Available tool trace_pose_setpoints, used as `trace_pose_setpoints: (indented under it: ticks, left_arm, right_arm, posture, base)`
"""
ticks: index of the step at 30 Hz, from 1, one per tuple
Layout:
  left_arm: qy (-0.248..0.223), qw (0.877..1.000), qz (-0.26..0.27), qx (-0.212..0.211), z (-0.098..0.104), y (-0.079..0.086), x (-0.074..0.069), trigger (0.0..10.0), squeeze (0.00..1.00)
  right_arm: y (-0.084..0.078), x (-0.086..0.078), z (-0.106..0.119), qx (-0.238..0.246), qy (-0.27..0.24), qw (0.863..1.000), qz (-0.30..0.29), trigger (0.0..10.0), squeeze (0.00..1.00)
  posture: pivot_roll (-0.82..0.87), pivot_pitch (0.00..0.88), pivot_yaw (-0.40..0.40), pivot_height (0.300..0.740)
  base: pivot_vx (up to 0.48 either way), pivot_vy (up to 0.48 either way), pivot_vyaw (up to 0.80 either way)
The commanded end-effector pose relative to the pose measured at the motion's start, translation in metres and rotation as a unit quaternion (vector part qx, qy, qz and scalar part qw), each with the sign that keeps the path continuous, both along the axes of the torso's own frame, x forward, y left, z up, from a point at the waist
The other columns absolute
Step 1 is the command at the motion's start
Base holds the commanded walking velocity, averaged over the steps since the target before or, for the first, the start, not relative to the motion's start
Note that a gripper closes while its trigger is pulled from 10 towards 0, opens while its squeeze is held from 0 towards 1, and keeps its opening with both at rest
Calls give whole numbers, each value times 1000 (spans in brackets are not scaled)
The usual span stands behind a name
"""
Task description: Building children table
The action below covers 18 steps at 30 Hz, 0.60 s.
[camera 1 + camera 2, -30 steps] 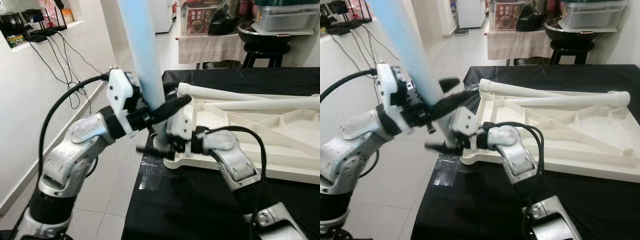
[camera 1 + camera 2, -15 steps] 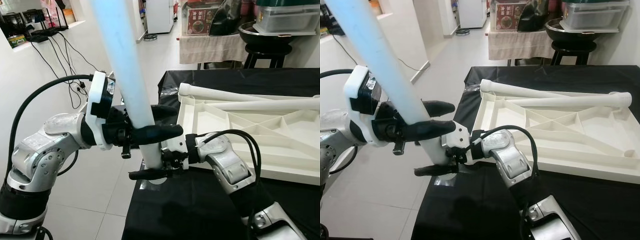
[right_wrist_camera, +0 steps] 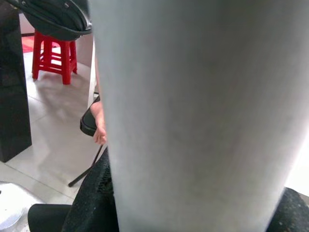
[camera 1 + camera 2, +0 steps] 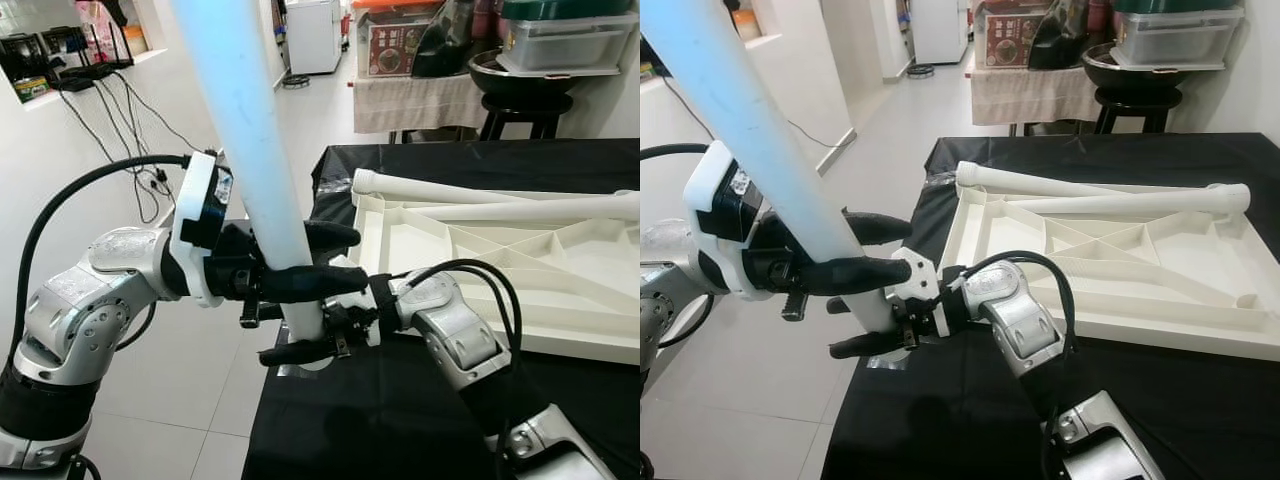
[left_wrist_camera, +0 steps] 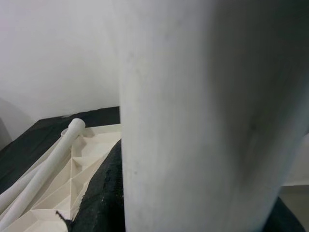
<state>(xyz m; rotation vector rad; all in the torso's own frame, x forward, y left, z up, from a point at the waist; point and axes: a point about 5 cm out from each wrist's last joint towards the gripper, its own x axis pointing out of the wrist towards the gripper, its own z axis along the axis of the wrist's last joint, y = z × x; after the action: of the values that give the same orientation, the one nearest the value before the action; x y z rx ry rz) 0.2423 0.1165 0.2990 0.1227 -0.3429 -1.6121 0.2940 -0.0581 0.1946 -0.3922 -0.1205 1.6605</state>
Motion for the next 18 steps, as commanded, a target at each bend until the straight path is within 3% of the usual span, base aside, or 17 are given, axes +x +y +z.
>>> trace_pose_setpoints:
  ticks: [1, 2, 3, 4, 5, 8, 12, 14, 15, 16, 17, 18]
  left_arm:
    - [17, 995, -99, 18, -6, -13, -14, 0, 0]
    - [17, 995, -99, 18, -6, -13, -14, 0, 0]
    - [18, 996, -87, 15, -6, -13, -12, 2039, 0]
    - [18, 996, -87, 15, -6, -13, -12, 2039, 0]
    - [30, 998, -54, -1, -5, -14, -4, 10000, 1000]
    - [36, 999, -18, -20, -4, -14, 4, 10000, 1000]
    - [27, 989, 115, -83, 1, -3, 28, 10000, 1000]
    - [27, 989, 115, -83, 1, -3, 28, 10000, 1000]
    - [31, 976, 182, -114, 0, 10, 34, 10000, 1000]
    - [36, 967, 215, -131, -2, 17, 36, 10000, 1000]
    - [36, 967, 215, -131, -2, 17, 36, 10000, 1000]
    - [38, 960, 240, -142, -4, 22, 37, 10000, 1000]
  right_arm:
    - [-1, 10, -1, -14, -15, 999, -49, 0, 0]
    - [-1, 10, -1, -14, -15, 999, -49, 0, 0]
    - [-1, 12, -1, -12, -16, 998, -60, 0, 0]
    - [-1, 12, -1, -12, -16, 998, -60, 0, 0]
    - [-1, 15, -1, -6, -19, 997, -79, 0, 0]
    - [0, 19, 0, 4, -21, 995, -100, 0, 0]
    - [0, 36, 6, 51, -14, 981, -189, 0, 0]
    - [0, 36, 6, 51, -14, 981, -189, 0, 0]
    - [-4, 45, 10, 79, -6, 969, -234, 0, 0]
    - [-7, 50, 13, 97, 0, 962, -256, 0, 0]
    - [-7, 50, 13, 97, 0, 962, -256, 0, 0]
    - [-9, 54, 15, 111, 3, 955, -274, 0, 0]
  posture:
    - [-105, 0, 82, 740]
    - [-105, 0, 82, 740]
    - [-106, 0, 81, 740]
    - [-106, 0, 81, 740]
    - [-107, 0, 82, 740]
    - [-106, 0, 81, 740]
    - [-100, 1, 80, 740]
    - [-100, 1, 80, 740]
    - [-88, 21, 75, 740]
    - [-85, 26, 74, 740]
    - [-85, 26, 74, 740]
    - [-84, 27, 73, 740]
  base:
    - [0, 0, 0]
    - [0, 0, 0]
    - [0, 0, 0]
    - [0, 0, 0]
    - [0, 0, 0]
    - [0, 0, 0]
    - [0, 0, 0]
    - [0, 0, 0]
    - [0, 0, 0]
    - [0, 0, 0]
    - [0, 0, 0]
    - [0, 0, 0]
